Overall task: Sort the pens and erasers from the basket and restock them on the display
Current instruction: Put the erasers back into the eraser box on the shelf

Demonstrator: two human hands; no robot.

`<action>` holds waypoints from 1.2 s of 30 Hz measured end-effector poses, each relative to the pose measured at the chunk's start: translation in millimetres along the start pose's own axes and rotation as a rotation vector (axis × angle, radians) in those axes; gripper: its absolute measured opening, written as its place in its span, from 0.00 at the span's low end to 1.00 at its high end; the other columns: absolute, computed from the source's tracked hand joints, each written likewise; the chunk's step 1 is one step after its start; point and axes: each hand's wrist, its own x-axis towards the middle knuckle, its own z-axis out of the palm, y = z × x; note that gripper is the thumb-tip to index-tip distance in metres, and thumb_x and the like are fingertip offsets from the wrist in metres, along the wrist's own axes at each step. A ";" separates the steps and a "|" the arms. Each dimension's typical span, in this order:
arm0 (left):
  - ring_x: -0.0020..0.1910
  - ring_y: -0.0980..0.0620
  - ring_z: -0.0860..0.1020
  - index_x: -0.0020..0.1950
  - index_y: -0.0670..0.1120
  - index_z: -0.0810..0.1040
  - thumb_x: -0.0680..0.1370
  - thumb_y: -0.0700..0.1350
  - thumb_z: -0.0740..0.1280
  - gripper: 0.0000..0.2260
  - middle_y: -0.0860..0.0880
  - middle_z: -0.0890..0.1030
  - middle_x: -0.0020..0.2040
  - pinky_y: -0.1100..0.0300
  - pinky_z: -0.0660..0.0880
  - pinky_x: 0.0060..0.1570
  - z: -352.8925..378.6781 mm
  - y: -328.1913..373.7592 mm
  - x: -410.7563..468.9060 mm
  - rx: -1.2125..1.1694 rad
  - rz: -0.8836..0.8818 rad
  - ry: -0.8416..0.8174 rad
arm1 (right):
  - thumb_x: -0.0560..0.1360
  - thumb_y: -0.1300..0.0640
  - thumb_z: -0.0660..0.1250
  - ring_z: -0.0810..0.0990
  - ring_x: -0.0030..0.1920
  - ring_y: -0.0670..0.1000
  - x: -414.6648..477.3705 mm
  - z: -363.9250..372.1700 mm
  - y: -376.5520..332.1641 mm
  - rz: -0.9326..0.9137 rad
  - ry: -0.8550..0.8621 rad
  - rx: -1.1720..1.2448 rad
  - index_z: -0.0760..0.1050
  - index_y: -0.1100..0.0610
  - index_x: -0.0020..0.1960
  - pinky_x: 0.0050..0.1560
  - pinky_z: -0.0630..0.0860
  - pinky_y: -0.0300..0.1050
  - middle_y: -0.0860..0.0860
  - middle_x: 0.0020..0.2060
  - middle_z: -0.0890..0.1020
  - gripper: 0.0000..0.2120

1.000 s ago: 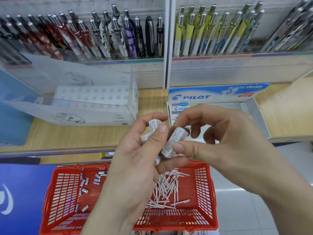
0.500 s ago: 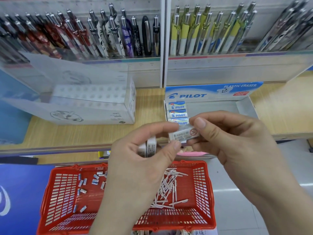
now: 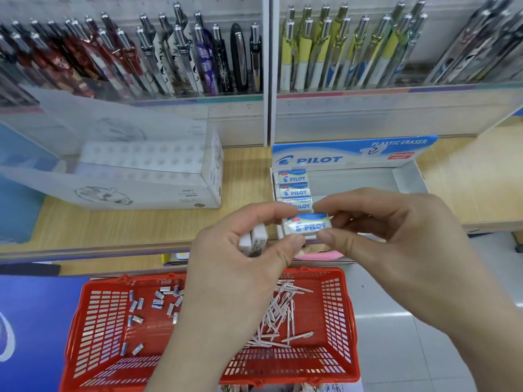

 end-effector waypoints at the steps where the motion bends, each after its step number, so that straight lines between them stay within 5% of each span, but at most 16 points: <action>1: 0.26 0.63 0.75 0.43 0.57 0.84 0.67 0.42 0.75 0.10 0.60 0.81 0.32 0.73 0.70 0.29 0.2 -2.6 1.6 0.036 0.007 0.019 | 0.65 0.61 0.77 0.82 0.38 0.45 2.1 -0.5 1.3 -0.008 0.013 -0.057 0.82 0.43 0.44 0.45 0.79 0.38 0.42 0.37 0.82 0.14; 5: 0.32 0.67 0.75 0.43 0.57 0.82 0.72 0.43 0.73 0.08 0.65 0.80 0.35 0.77 0.67 0.33 -1.1 -18.8 14.5 0.177 0.019 0.106 | 0.66 0.61 0.76 0.80 0.41 0.40 13.7 4.9 4.8 0.002 0.015 -0.319 0.82 0.46 0.44 0.46 0.74 0.31 0.40 0.33 0.80 0.12; 8: 0.40 0.66 0.79 0.43 0.58 0.82 0.72 0.43 0.73 0.08 0.65 0.82 0.39 0.75 0.72 0.41 2.2 -27.4 22.6 0.222 0.005 0.097 | 0.67 0.60 0.74 0.80 0.38 0.44 24.1 12.2 6.5 0.034 -0.030 -0.453 0.83 0.48 0.46 0.45 0.76 0.37 0.43 0.37 0.81 0.10; 10: 0.39 0.65 0.80 0.43 0.58 0.82 0.71 0.45 0.73 0.07 0.64 0.82 0.39 0.72 0.74 0.41 4.7 -29.4 25.6 0.230 -0.003 0.102 | 0.66 0.59 0.74 0.80 0.38 0.45 30.3 17.4 7.1 0.053 -0.041 -0.493 0.82 0.47 0.45 0.47 0.78 0.47 0.45 0.39 0.80 0.10; 15: 0.34 0.61 0.81 0.41 0.58 0.82 0.70 0.45 0.74 0.07 0.62 0.82 0.37 0.68 0.76 0.37 4.8 -28.9 28.5 0.206 -0.019 0.121 | 0.66 0.58 0.74 0.80 0.39 0.46 38.7 23.3 5.8 0.096 -0.038 -0.534 0.76 0.48 0.39 0.44 0.78 0.46 0.43 0.36 0.80 0.08; 22: 0.36 0.61 0.81 0.41 0.58 0.82 0.70 0.46 0.75 0.07 0.61 0.83 0.37 0.59 0.80 0.42 5.3 -30.0 28.2 0.190 -0.042 0.128 | 0.65 0.52 0.77 0.80 0.39 0.44 41.7 23.5 3.2 0.161 -0.067 -0.521 0.75 0.49 0.38 0.43 0.78 0.43 0.43 0.36 0.81 0.11; 31: 0.34 0.63 0.79 0.47 0.56 0.81 0.73 0.40 0.70 0.10 0.61 0.82 0.39 0.72 0.72 0.33 1.2 -23.2 24.6 0.166 -0.020 0.087 | 0.66 0.51 0.76 0.79 0.39 0.42 36.2 23.1 5.2 0.128 -0.007 -0.484 0.73 0.48 0.43 0.42 0.78 0.43 0.40 0.38 0.79 0.13; 33: 0.28 0.62 0.74 0.51 0.54 0.79 0.75 0.34 0.66 0.15 0.57 0.83 0.42 0.71 0.71 0.30 -3.8 -18.0 20.9 0.060 -0.046 0.063 | 0.68 0.52 0.74 0.79 0.39 0.43 32.6 17.0 4.1 0.099 0.057 -0.399 0.74 0.48 0.43 0.41 0.77 0.41 0.42 0.38 0.79 0.08; 36: 0.39 0.55 0.82 0.56 0.53 0.77 0.76 0.31 0.63 0.18 0.50 0.84 0.47 0.61 0.78 0.40 -12.9 -11.5 12.8 -0.272 -0.126 0.005 | 0.70 0.55 0.72 0.79 0.39 0.44 21.6 11.8 -2.5 0.055 0.056 -0.072 0.78 0.48 0.43 0.35 0.75 0.35 0.45 0.37 0.80 0.05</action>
